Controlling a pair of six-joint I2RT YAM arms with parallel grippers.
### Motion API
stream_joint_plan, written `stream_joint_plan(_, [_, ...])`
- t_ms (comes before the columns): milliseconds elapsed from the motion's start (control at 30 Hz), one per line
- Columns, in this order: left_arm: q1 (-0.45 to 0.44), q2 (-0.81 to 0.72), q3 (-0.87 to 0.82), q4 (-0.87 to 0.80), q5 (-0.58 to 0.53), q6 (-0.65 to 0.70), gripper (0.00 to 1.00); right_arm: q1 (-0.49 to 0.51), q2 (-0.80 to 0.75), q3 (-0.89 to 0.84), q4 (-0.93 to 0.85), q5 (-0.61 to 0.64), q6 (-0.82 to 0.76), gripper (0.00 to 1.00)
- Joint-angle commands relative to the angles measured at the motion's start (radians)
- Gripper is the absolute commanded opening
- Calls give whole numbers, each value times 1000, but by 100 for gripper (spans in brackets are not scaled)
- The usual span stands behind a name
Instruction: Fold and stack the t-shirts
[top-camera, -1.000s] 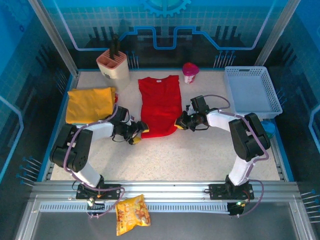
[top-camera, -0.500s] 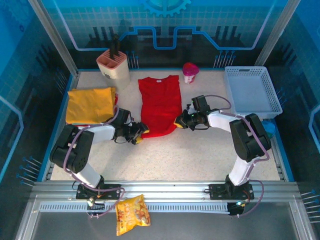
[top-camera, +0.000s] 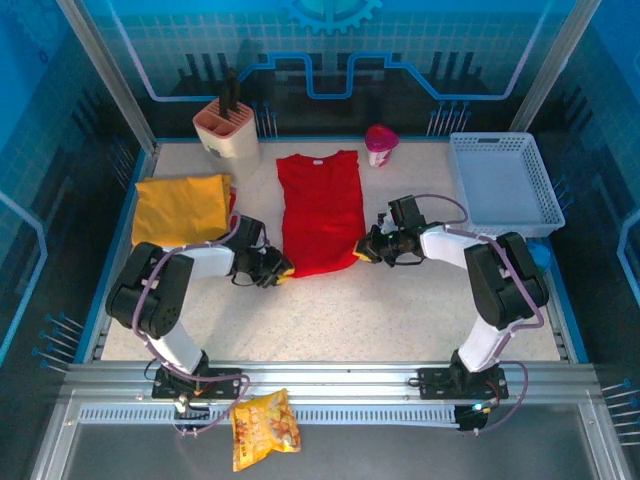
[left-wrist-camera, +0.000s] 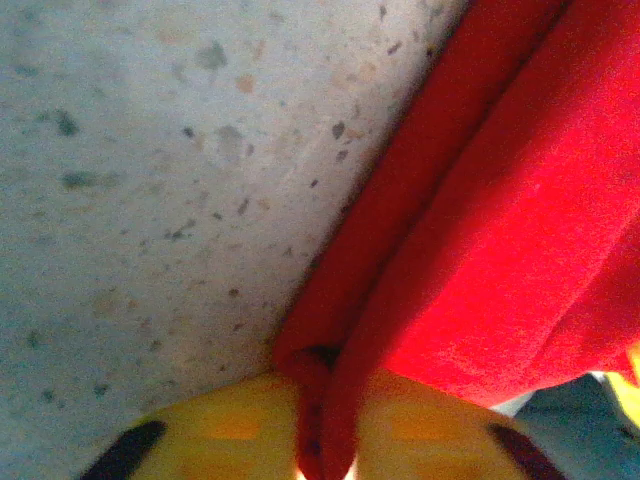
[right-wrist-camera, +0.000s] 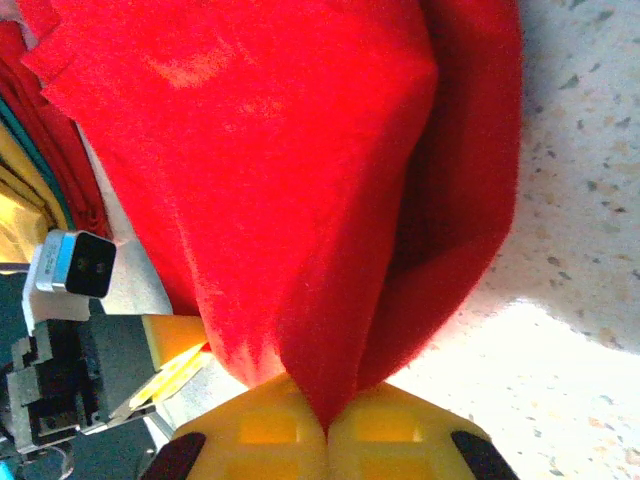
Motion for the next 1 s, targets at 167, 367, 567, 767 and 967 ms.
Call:
stream_joint_plan(167, [-63, -17, 2, 8, 2, 89, 4, 10, -82, -23, -185, 86, -147, 2])
stream_joint_plan(367, [-107, -99, -46, -146, -32, 181, 1, 43, -177, -107, -254, 147, -189, 0])
stream_joint_plan(567, [-216, -278, -172, -218, -100, 155, 2, 162, -273, -214, -321, 230, -176, 0])
stream_joint_plan(767, [-369, -572, -277, -298, -195, -26, 2, 322, -489, -340, -425, 338, -46, 0])
stream_joint_plan(967, [-455, -705, -246, -390, -247, -101, 3, 421, -786, -364, -631, 451, 88, 0])
